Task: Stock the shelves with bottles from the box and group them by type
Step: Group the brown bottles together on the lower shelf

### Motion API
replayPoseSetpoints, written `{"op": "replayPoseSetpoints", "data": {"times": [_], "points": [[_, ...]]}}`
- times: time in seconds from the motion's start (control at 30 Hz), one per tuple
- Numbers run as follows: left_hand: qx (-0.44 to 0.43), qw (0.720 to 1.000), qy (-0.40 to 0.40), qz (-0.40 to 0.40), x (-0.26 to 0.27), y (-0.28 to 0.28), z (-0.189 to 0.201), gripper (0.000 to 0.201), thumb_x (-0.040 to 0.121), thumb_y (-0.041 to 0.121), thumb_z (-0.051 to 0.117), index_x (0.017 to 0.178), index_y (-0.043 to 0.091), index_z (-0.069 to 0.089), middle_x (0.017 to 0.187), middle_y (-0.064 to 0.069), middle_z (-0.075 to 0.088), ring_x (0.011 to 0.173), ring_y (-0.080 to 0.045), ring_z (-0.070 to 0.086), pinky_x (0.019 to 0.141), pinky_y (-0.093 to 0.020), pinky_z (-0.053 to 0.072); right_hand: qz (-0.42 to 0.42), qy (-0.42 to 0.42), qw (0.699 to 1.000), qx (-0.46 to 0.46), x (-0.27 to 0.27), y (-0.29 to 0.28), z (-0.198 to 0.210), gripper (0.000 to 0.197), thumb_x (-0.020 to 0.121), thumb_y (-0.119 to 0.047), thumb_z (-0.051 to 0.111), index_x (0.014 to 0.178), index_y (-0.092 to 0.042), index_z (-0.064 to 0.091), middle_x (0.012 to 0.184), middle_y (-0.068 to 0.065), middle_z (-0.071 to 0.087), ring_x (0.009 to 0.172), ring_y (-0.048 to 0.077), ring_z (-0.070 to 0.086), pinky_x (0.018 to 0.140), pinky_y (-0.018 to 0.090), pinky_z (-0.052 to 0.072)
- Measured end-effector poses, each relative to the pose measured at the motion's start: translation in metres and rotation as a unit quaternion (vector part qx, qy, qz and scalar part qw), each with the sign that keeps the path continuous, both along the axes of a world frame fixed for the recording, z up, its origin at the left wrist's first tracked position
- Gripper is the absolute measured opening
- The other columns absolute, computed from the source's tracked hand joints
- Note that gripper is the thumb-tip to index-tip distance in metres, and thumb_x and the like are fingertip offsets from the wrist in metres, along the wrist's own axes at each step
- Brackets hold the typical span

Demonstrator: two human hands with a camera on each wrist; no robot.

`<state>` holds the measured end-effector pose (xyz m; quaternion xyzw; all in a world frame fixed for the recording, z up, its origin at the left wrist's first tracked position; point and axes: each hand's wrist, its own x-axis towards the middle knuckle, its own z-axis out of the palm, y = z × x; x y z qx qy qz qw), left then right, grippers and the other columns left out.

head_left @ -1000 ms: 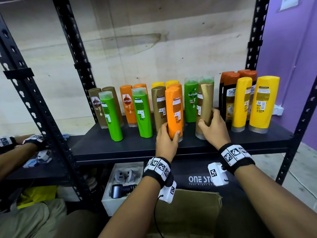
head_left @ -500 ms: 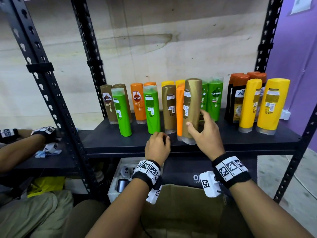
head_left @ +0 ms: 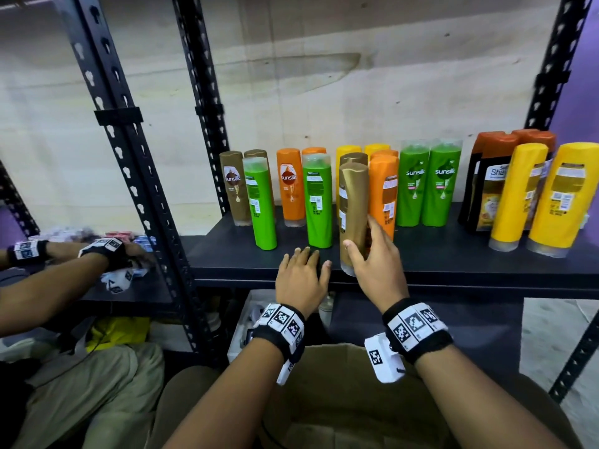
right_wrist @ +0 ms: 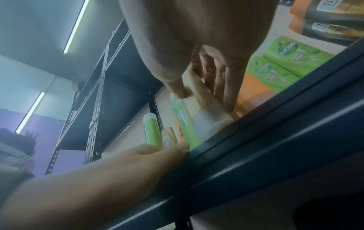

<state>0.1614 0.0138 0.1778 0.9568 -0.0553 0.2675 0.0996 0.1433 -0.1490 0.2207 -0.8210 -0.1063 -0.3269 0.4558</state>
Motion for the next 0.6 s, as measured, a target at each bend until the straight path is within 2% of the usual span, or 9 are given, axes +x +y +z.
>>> {"op": "replayPoseSetpoints", "data": {"times": [0.1, 0.2, 0.3, 0.47, 0.6], "points": [[-0.002, 1.000, -0.005, -0.002, 0.001, 0.000, -0.003, 0.055, 0.105, 0.049, 0.034, 0.144, 0.017, 0.055, 0.153, -0.005, 0.050, 0.147, -0.022, 0.037, 0.122, -0.040, 0.023, -0.029, 0.006, 0.999, -0.018, 0.003, 0.006, -0.002, 0.063, 0.098, -0.040, 0.058, 0.153, -0.025, 0.032, 0.148, 0.006, 0.050, 0.133, 0.028, 0.050, 0.105, 0.045, 0.047], [-0.011, 1.000, -0.021, 0.000, 0.000, -0.001, -0.007, 0.054, 0.105, 0.048, 0.036, 0.142, 0.016, 0.058, 0.151, -0.005, 0.052, 0.146, -0.022, 0.039, 0.121, -0.039, 0.025, -0.065, 0.031, 0.995, -0.066, 0.008, 0.011, -0.002, 0.065, 0.100, -0.041, 0.055, 0.155, -0.018, 0.028, 0.146, 0.015, 0.050, 0.130, 0.036, 0.050, 0.098, 0.045, 0.048], [-0.018, 0.999, -0.027, 0.004, -0.003, -0.002, -0.009, 0.054, 0.105, 0.047, 0.037, 0.141, 0.015, 0.059, 0.150, -0.006, 0.053, 0.145, -0.023, 0.040, 0.121, -0.040, 0.024, -0.075, 0.053, 0.991, -0.093, 0.013, 0.017, 0.004, 0.063, 0.102, -0.037, 0.054, 0.154, -0.013, 0.029, 0.135, 0.021, 0.056, 0.119, 0.040, 0.056, 0.090, 0.046, 0.050], [-0.019, 0.999, -0.038, -0.002, -0.005, -0.002, -0.011, 0.052, 0.105, 0.045, 0.039, 0.140, 0.013, 0.060, 0.148, -0.007, 0.055, 0.144, -0.024, 0.042, 0.120, -0.041, 0.026, -0.090, 0.062, 0.988, -0.113, 0.017, 0.022, 0.010, 0.058, 0.102, -0.033, 0.054, 0.151, -0.010, 0.031, 0.117, 0.023, 0.064, 0.102, 0.042, 0.063, 0.075, 0.043, 0.050], [-0.009, 0.999, -0.035, -0.002, -0.003, -0.002, -0.013, 0.053, 0.106, 0.045, 0.036, 0.143, 0.014, 0.057, 0.151, -0.006, 0.052, 0.146, -0.022, 0.040, 0.121, -0.040, 0.024, -0.088, 0.068, 0.989, -0.094, 0.018, 0.022, 0.010, 0.060, 0.102, -0.034, 0.054, 0.153, -0.016, 0.028, 0.116, 0.022, 0.064, 0.101, 0.042, 0.064, 0.076, 0.042, 0.050]]}}
